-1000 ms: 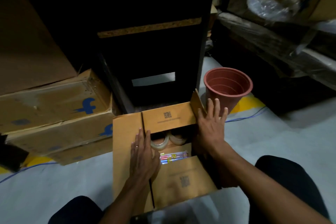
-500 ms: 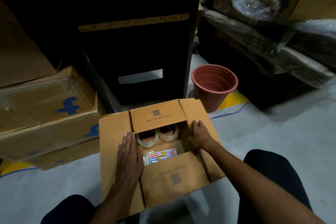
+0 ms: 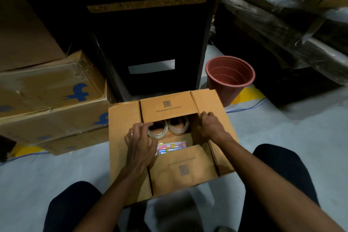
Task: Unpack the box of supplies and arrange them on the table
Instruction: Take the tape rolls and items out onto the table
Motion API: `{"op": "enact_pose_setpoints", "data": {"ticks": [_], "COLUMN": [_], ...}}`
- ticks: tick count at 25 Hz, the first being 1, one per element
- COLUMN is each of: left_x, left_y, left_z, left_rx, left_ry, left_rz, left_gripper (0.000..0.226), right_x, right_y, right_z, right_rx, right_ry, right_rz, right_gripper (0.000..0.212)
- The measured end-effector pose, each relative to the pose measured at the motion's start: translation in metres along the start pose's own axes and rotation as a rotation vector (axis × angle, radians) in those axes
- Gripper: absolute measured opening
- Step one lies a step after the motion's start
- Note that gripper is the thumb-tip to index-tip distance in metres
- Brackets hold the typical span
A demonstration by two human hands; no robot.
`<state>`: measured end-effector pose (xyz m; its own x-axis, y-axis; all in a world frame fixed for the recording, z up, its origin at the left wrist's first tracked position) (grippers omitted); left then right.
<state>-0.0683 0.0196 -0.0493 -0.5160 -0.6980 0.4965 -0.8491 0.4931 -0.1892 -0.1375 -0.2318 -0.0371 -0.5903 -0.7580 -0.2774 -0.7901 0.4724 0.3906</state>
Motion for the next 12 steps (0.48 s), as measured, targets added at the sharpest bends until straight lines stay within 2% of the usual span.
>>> {"op": "enact_pose_setpoints", "data": {"ticks": [2,4,6,8,10,12], "left_x": [0.013,0.018,0.02,0.024,0.034,0.043], "left_y": [-0.002,0.005,0.007,0.008,0.003,0.003], "left_z": [0.006,0.019,0.026,0.024,0.012,0.004], "left_rx": [-0.174,-0.427,-0.571,-0.587,-0.6,-0.768], "left_ry": [0.007,0.108,0.258,0.382,0.515,0.61], "left_rz": [0.094,0.107,0.038,0.0,-0.084,-0.188], "left_gripper": [0.036,0.043,0.037,0.029,0.026,0.026], "right_x": [-0.009,-0.017,-0.023,-0.027,-0.033,-0.032], "right_y": [0.004,0.01,0.017,0.024,0.024,0.022], "right_z": [-0.01,-0.009,0.006,0.024,0.022,0.021], "right_rx": [0.058,0.009,-0.196,-0.438,-0.509,-0.586], "right_ry": [-0.011,-0.051,-0.098,-0.188,-0.23,-0.269], "right_rz": [-0.064,-0.145,-0.188,-0.189,-0.192,-0.164], "right_gripper": [0.043,0.035,0.03,0.029,0.027,0.021]}}
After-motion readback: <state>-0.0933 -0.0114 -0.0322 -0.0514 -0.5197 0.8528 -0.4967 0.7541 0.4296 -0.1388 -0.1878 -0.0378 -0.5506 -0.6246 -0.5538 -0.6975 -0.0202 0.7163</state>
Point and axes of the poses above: each hand's wrist, its own y-axis away from the middle knuckle, its own z-axis out of the palm, x = y × z, the point moved 5 cm from there along -y, towards the middle knuckle, and after that the axes turned 5 degrees about -x, right-handed, at the moved point
